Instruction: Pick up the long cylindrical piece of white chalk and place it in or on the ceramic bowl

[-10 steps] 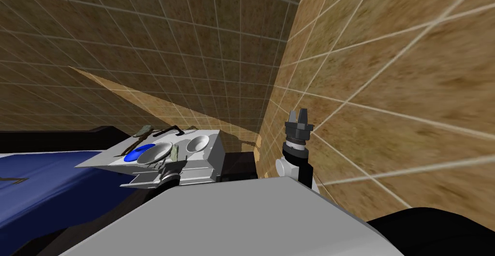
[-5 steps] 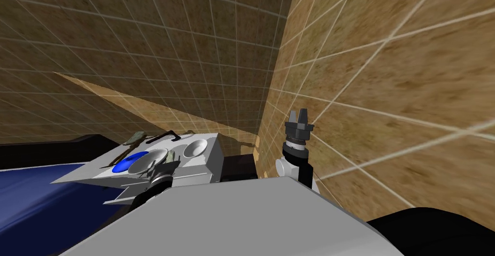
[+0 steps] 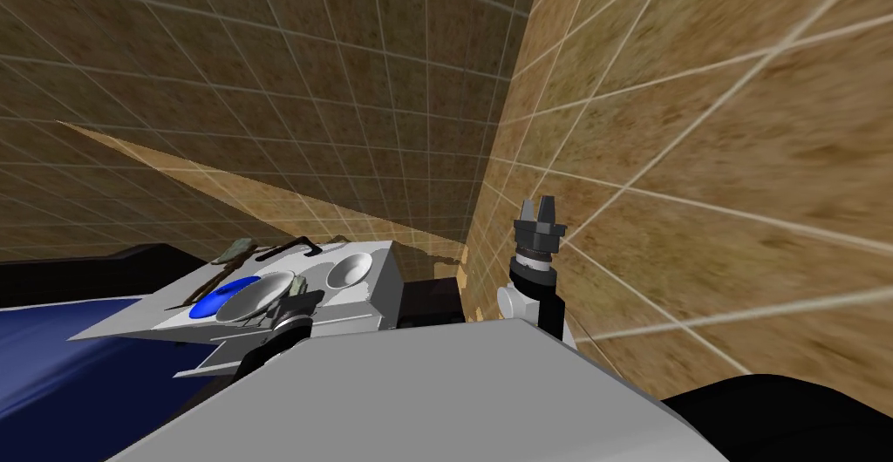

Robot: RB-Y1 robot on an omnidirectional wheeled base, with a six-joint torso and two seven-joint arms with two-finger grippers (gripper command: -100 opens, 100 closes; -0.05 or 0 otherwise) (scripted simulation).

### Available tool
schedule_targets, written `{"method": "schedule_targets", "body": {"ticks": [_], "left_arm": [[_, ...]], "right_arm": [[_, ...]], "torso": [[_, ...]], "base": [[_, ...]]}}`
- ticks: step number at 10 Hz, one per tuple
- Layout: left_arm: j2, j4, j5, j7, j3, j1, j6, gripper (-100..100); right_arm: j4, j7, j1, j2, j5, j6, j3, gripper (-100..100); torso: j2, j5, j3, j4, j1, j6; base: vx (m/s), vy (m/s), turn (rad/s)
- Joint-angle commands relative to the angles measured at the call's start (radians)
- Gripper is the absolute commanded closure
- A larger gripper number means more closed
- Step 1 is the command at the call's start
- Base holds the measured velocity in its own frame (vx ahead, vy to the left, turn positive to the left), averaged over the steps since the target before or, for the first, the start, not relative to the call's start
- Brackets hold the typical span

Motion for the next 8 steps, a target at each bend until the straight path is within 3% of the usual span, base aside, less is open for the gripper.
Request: {"method": "schedule_targets", "body": {"ticks": [1, 3, 4, 5, 7, 8], "left_arm": [[0.000, 0.000, 0.000, 0.000, 0.000, 0.000, 0.000, 100], [0.000, 0.000, 0.000, 0.000, 0.000, 0.000, 0.000, 100], [0.000, 0.000, 0.000, 0.000, 0.000, 0.000, 0.000, 0], [-0.017, -0.007, 0.026, 0.014, 0.025, 0.009, -0.014, -100], [-0.034, 0.018, 0.031, 0.012, 0.036, 0.009, -0.014, -100], [-0.025, 0.009, 0.030, 0.012, 0.034, 0.004, -0.016, -100]], "right_arm": [[0.000, 0.000, 0.000, 0.000, 0.000, 0.000, 0.000, 0], [0.000, 0.000, 0.000, 0.000, 0.000, 0.000, 0.000, 0], [0.000, 0.000, 0.000, 0.000, 0.000, 0.000, 0.000, 0], [0.000, 0.000, 0.000, 0.000, 0.000, 0.000, 0.000, 0], [0.000, 0.000, 0.000, 0.000, 0.000, 0.000, 0.000, 0], [0.000, 0.000, 0.000, 0.000, 0.000, 0.000, 0.000, 0]], "torso": [[0.000, 0.000, 0.000, 0.000, 0.000, 0.000], [-0.001, 0.001, 0.000, 0.000, 0.002, 0.000], [-0.001, 0.001, 0.000, 0.000, 0.002, 0.000], [-0.001, 0.001, 0.000, 0.000, 0.002, 0.000], [-0.010, 0.001, -0.006, -0.002, 0.001, 0.000], [-0.010, 0.001, -0.006, -0.002, 0.001, 0.000]], "base": [[0.000, 0.000, 0.000], [0.000, 0.000, 0.000], [0.000, 0.000, 0.000], [0.098, -0.012, 0.146], [0.156, -0.026, 0.100], [0.055, -0.012, 0.009]]}}
